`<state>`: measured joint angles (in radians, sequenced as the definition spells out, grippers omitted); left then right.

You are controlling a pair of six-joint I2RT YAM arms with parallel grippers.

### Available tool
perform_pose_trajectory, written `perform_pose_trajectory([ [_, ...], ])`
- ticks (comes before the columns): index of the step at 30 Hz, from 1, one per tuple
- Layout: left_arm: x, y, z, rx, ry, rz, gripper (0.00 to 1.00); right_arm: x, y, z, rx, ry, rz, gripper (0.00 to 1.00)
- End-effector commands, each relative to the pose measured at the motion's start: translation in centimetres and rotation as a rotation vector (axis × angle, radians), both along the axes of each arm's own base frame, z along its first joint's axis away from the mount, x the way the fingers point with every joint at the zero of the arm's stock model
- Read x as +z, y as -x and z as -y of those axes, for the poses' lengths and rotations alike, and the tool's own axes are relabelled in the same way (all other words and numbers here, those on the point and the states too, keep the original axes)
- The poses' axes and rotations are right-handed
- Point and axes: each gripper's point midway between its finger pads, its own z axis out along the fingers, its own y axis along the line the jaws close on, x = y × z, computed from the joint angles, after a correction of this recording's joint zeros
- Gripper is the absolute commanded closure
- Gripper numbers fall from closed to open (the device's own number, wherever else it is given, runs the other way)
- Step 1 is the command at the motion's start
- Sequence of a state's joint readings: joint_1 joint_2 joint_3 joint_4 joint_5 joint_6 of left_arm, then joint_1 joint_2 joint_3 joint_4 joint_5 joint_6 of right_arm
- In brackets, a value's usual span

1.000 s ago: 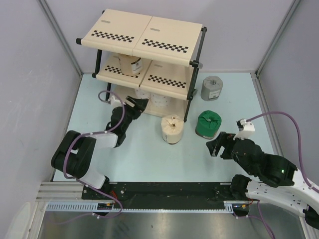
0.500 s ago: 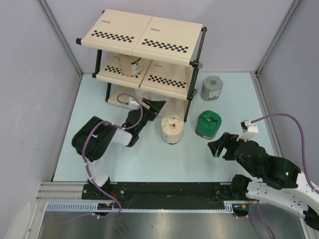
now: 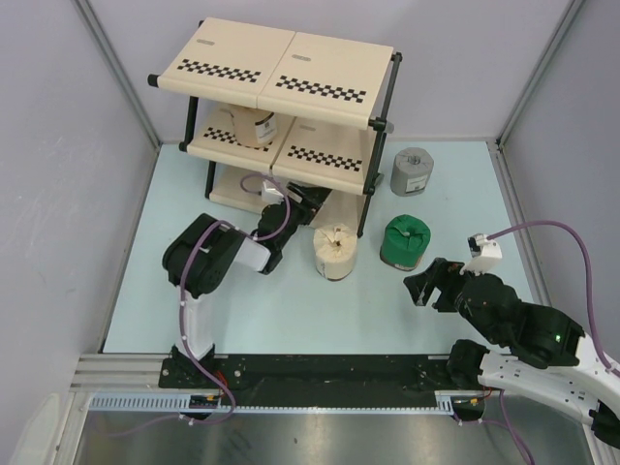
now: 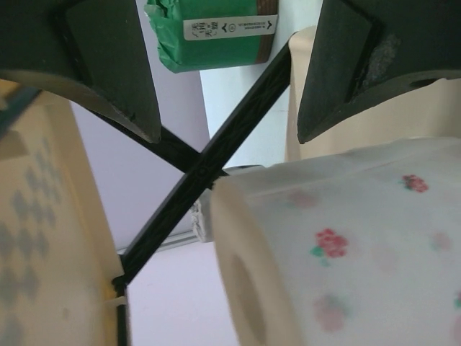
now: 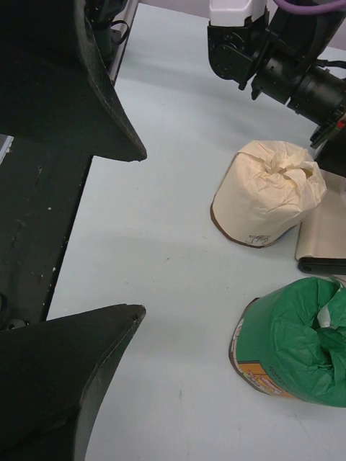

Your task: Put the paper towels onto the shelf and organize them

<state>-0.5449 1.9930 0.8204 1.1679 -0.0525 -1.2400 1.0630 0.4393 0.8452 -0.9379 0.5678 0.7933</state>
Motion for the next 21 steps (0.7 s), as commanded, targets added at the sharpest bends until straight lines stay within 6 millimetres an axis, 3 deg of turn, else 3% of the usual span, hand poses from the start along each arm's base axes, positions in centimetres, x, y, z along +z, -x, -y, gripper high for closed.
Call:
perform_pose_trajectory([
  [1,2.5,-1.2,0.0,0.04,0.108,0.069,0.19,0.1,-0.2,0.2,-0.021,-0.007,0.003,0.15],
  [6,1.6,-1.7,-0.3,0.062,0.125,0.062,0.2,0.0,-0.2,0.1,-0.018,-0.002,0.001,0.15],
  [21,2.0,-3.9,-2.2,0.141,0.177,0.079,0.2,-0.2,-0.2,0.1,-0.022,0.005,-0.005,0.15],
])
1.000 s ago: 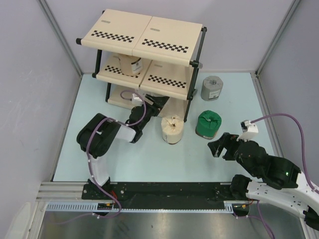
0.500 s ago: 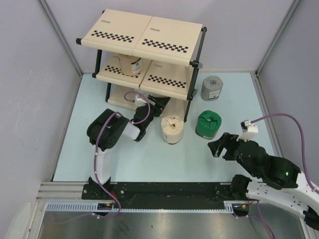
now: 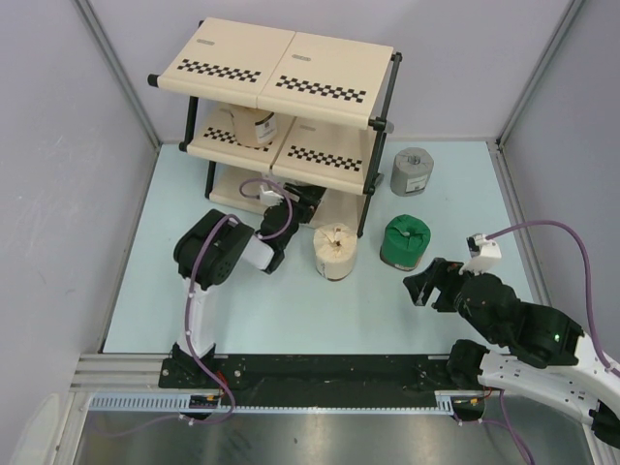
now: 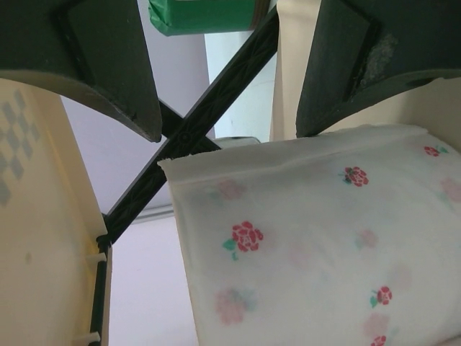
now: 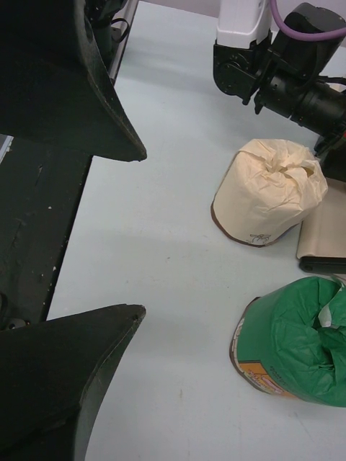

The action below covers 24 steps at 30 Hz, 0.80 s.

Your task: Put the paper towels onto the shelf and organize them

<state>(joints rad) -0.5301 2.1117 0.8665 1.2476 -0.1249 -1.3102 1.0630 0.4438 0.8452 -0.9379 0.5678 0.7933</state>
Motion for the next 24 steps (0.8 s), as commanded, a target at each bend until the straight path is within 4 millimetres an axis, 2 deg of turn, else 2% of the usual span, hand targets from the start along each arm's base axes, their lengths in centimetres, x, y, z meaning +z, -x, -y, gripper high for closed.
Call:
perform_pose_trajectory([
  [1,4.1,-1.8,-1.5,0.065,0.106,0.107,0.2,-0.1,-0.2,0.1,-0.022,0.0,-0.002,0.15],
  [12,4.2,-3.0,-2.6,0.08,0.104,0.118,0.21,-0.2,-0.2,0.0,-0.02,0.007,-0.007,0.15],
  [24,6.5,-0.9,-2.5,0.031,0.106,0.175,0.2,-0.1,-0.2,0.0,-0.015,0.003,-0.001,0.15],
])
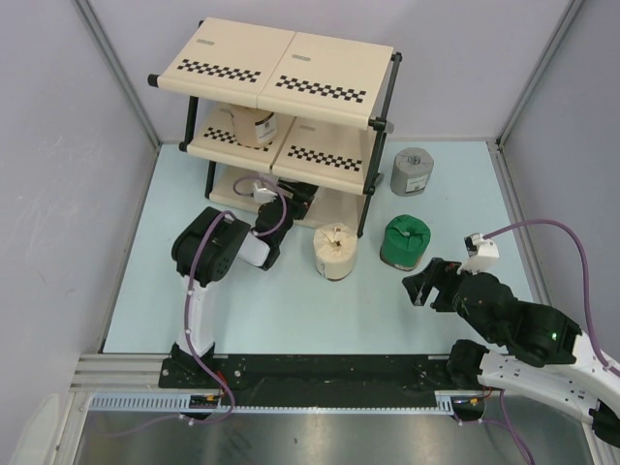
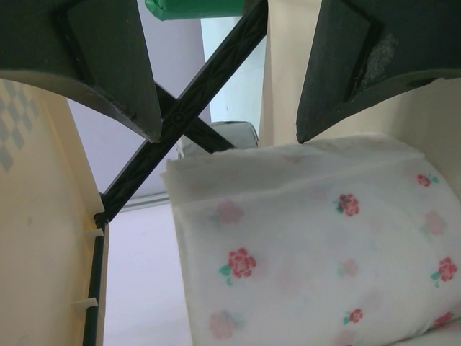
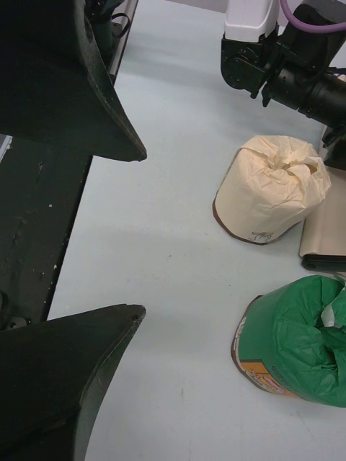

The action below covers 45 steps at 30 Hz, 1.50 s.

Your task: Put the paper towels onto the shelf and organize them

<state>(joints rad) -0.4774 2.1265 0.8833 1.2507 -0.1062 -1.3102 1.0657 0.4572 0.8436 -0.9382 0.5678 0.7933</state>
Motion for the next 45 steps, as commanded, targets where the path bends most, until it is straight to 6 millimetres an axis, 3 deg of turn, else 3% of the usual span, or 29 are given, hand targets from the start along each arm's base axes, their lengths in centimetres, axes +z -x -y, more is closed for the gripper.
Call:
perform_pose_trajectory([
  [1,6.6,0.8,-0.6,-0.003,0.099,0.175,0.2,0.3,-0.1,0.2,-0.016,-0.014,0.009,0.15],
  [8,6.1,2.1,-0.6,-0.023,0.104,0.179,0.17,0.8,0.1,0.3,0.001,-0.04,0.028,0.15],
  [14,7.3,3.9,-0.1,-0.067,0.091,0.21,0.17,1.0,0.1,0.3,0.001,-0.038,0.037,0.15],
  [19,7.7,5.9,-1.4,-0.057,0.082,0.218,0.16,1.1,-0.1,0.4,0.0,-0.029,0.048,0.15],
  [27,5.0,10.1,-2.7,-0.108,0.019,0.127,0.15,1.0,-0.3,0.4,-0.005,-0.019,0.049,0.15],
  [29,3.5,11.3,-2.5,-0.149,-0.035,0.084,0.15,1.0,-0.3,0.4,-0.005,-0.019,0.049,0.15],
  [31,4.1,12.6,-2.2,-0.186,-0.087,0.106,0.14,1.1,-0.2,0.4,-0.002,-0.018,0.051,0.15],
  [33,2.9,13.7,-1.6,-0.221,-0.185,0.07,0.14,1.0,-0.3,0.4,-0.008,-0.016,0.047,0.15],
  [34,4.2,14.2,-1.6,-0.225,-0.207,0.092,0.13,0.9,-0.4,0.5,-0.012,-0.012,0.049,0.15],
  [35,4.3,14.4,-1.5,-0.229,-0.243,0.087,0.13,0.9,-0.4,0.5,-0.013,-0.009,0.048,0.15],
  [36,2.2,15.0,-1.6,-0.234,-0.34,0.017,0.12,0.9,-0.4,0.5,-0.015,-0.009,0.048,0.15],
  [38,4.4,15.4,-1.7,-0.217,-0.389,0.06,0.11,0.8,-0.4,0.4,-0.013,-0.003,0.045,0.15],
  [39,3.2,16.0,-1.7,-0.238,-0.468,0.021,0.11,0.7,-0.4,0.4,-0.012,-0.001,0.043,0.15],
  [41,4.6,15.9,-1.9,-0.221,-0.508,0.03,0.11,0.7,-0.4,0.3,-0.013,0.003,0.042,0.15],
  [45,4.1,15.9,-2.5,-0.213,-0.635,-0.003,0.1,0.6,-0.5,0.4,-0.016,0.006,0.041,0.15],
])
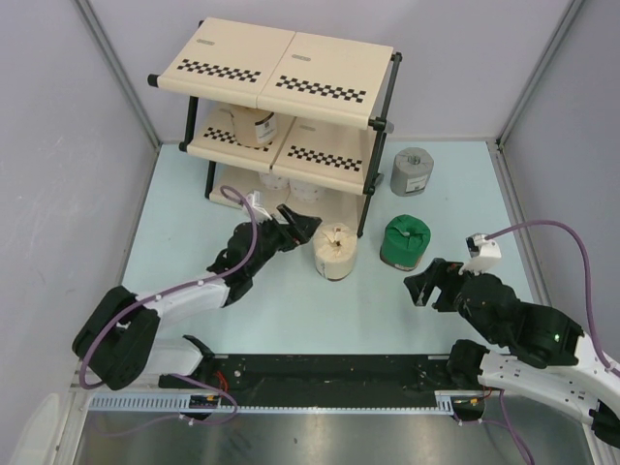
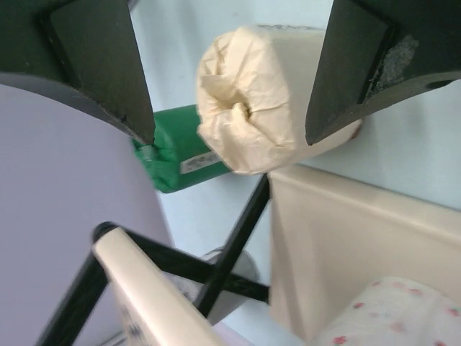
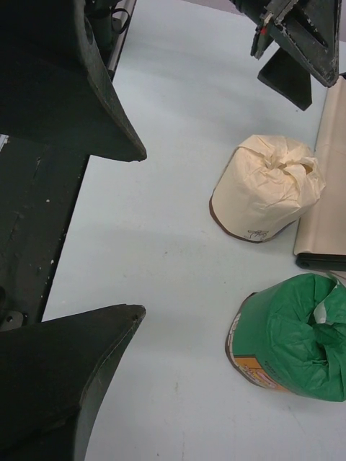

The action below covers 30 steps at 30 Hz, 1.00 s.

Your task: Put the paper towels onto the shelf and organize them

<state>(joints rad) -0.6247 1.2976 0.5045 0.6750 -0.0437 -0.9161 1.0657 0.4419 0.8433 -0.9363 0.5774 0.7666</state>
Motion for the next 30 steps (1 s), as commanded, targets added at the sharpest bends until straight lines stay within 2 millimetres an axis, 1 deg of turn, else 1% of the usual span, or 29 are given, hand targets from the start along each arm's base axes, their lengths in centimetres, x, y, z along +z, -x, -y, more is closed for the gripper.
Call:
perform_pose_trajectory([
  [1,-2.5,0.0,-1.4,0.033,-0.261,-0.057,0.1,0.4,-0.4,0.0,-0.019,-0.004,0.019,0.15],
  [2,-2.4,0.0,-1.2,0.035,-0.281,-0.052,0.1,0.4,-0.5,0.1,-0.022,-0.003,0.019,0.15],
  [3,-3.0,-0.1,-1.0,0.026,-0.317,-0.057,0.09,0.4,-0.4,0.0,-0.017,-0.002,0.019,0.15],
  [4,-2.5,-0.4,-0.7,0.03,-0.322,-0.053,0.08,0.4,-0.4,0.0,-0.017,-0.003,0.019,0.15],
  [5,-2.9,-0.3,-0.4,0.027,-0.34,-0.064,0.08,0.4,-0.4,0.0,-0.016,-0.003,0.019,0.15],
  [7,-3.7,-0.6,-0.1,0.031,-0.348,-0.084,0.08,0.4,-0.4,0.0,-0.018,-0.003,0.021,0.15],
  [13,-4.4,-0.8,0.7,0.034,-0.368,-0.096,0.07,0.4,-0.2,0.1,-0.015,-0.016,0.017,0.15],
  [14,-4.7,-0.6,0.9,0.027,-0.385,-0.097,0.07,0.6,-0.2,0.1,-0.014,-0.021,0.019,0.15],
  [23,-4.6,-0.5,1.6,0.017,-0.418,-0.087,0.08,0.5,-0.2,0.1,-0.015,-0.021,0.019,0.15],
  [30,-5.0,-0.3,1.9,-0.002,-0.446,-0.095,0.09,0.5,-0.2,0.2,-0.019,-0.02,0.021,0.15],
])
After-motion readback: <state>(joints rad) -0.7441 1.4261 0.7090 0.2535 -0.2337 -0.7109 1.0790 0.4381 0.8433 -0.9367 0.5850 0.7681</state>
